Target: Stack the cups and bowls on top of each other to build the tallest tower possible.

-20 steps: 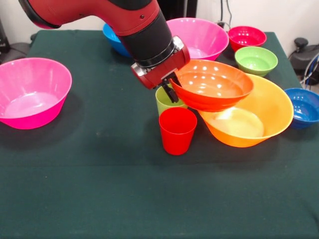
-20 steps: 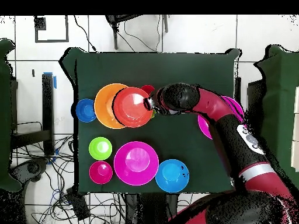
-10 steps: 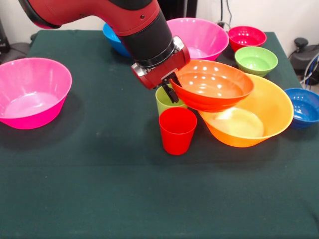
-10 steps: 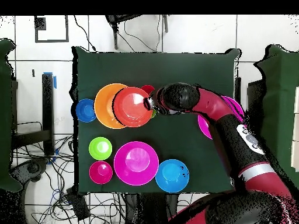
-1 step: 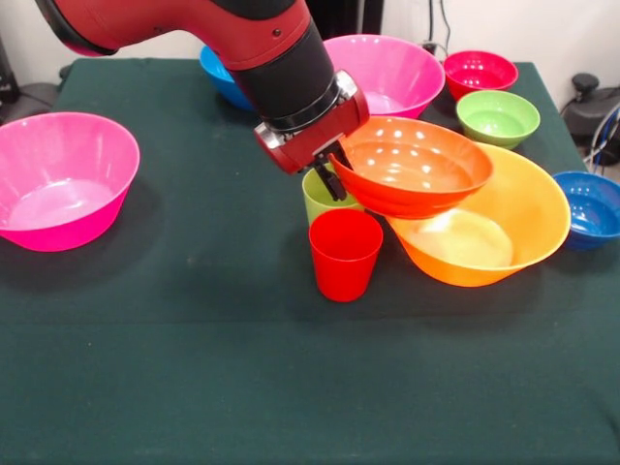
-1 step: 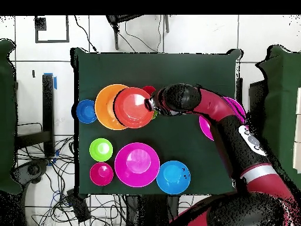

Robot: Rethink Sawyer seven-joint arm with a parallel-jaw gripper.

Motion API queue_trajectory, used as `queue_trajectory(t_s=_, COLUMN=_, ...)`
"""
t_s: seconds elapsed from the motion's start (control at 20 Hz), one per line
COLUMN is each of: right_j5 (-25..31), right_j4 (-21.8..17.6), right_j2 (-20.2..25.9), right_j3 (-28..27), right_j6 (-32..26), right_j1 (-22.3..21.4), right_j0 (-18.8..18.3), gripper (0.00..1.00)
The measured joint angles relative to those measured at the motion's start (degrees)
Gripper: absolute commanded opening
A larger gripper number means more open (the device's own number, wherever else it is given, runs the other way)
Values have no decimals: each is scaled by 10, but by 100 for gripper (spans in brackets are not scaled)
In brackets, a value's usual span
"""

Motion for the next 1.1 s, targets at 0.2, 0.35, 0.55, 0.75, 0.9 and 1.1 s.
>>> queue_trajectory(t_s=0.2, right_j5=0, right_j4=-1, right_j2=0, right_j3=-3, right_j6=0, right_j1=0, right_j0=0, gripper=0)
queue_trajectory(t_s=0.35, right_j5=1, right_j4=-2, right_j2=0, right_j3=-4, right_j6=0, right_j1=0, right_j0=0, gripper=0)
queue_trajectory(t_s=0.55, right_j5=7, right_j4=-2, right_j2=0, right_j3=-10, right_j6=0, right_j1=0, right_j0=0, gripper=0)
queue_trajectory(t_s=0.75, right_j5=13, right_j4=-3, right_j2=-1, right_j3=-16, right_j6=0, right_j1=-1, right_j0=0, gripper=0)
queue_trajectory(t_s=0.9, right_j5=18, right_j4=-4, right_j2=-1, right_j3=-18, right_j6=0, right_j1=-2, right_j0=0, gripper=0)
queue_trajectory(t_s=1.1, right_j5=25, right_j4=-5, right_j2=-3, right_j3=-19, right_j6=0, right_j1=-2, right_j0=0, gripper=0)
